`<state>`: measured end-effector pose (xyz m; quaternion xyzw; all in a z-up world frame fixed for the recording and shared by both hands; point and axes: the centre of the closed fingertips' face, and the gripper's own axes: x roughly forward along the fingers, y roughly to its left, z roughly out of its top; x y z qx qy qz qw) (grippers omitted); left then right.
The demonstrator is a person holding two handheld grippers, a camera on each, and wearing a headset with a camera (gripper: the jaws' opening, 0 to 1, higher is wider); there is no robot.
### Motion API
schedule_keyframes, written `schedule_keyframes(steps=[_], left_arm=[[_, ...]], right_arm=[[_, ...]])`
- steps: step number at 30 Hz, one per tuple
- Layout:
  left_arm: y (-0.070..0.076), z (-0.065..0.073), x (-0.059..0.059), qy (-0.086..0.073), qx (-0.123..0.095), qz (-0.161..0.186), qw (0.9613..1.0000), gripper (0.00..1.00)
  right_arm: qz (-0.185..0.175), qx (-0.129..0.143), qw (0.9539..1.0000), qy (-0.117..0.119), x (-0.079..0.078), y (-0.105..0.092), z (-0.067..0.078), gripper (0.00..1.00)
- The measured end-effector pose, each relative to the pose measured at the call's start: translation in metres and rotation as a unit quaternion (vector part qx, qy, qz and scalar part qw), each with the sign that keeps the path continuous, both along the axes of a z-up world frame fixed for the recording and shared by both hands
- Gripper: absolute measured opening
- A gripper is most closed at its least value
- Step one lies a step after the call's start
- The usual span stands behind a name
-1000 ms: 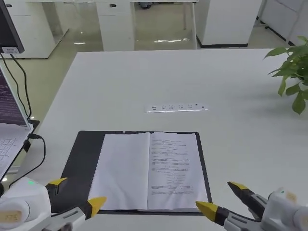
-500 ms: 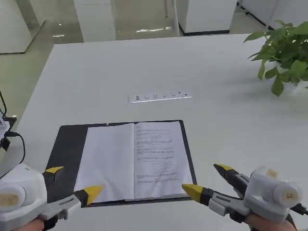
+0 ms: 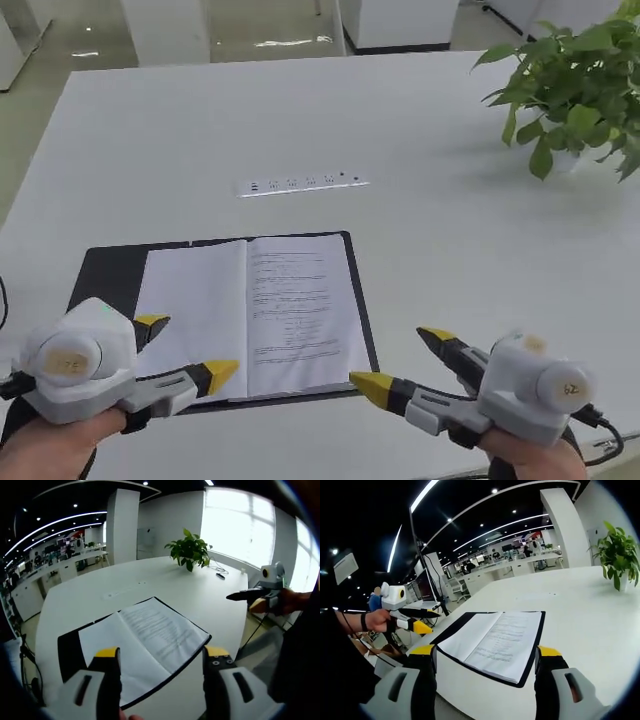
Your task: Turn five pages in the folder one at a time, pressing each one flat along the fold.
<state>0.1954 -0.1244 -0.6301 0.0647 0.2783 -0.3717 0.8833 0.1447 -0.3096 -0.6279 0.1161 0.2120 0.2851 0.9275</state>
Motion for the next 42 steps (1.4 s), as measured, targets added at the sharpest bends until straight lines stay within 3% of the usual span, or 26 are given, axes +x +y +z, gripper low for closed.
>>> schedule_keyframes(steps=[13,20,23,26,42], left_arm=[[-0.039,-0.012,0.012,0.010,0.006,-0.035,0.9993,0.65],[-0.054,-0.031,0.018,0.026,0.015,-0.050,0.9983,0.64],[-0.062,-0.043,0.022,0.043,0.013,-0.053,0.9976,0.63],[-0.073,-0.043,0.018,0.047,0.017,-0.061,0.9969,0.63],[-0.121,-0.084,0.035,0.067,0.040,-0.086,0.9932,0.63]], right_arm=[[0.017,-0.008,0.9998,0.010,-0.001,-0.005,-0.011,0.82],[0.027,-0.010,0.9993,0.022,-0.006,-0.006,-0.022,0.84],[0.034,-0.008,0.9990,0.027,-0.008,-0.006,-0.025,0.82],[0.043,-0.016,0.9984,0.032,-0.010,-0.007,-0.031,0.82],[0.052,-0.008,0.9975,0.046,-0.008,-0.013,-0.042,0.82]])
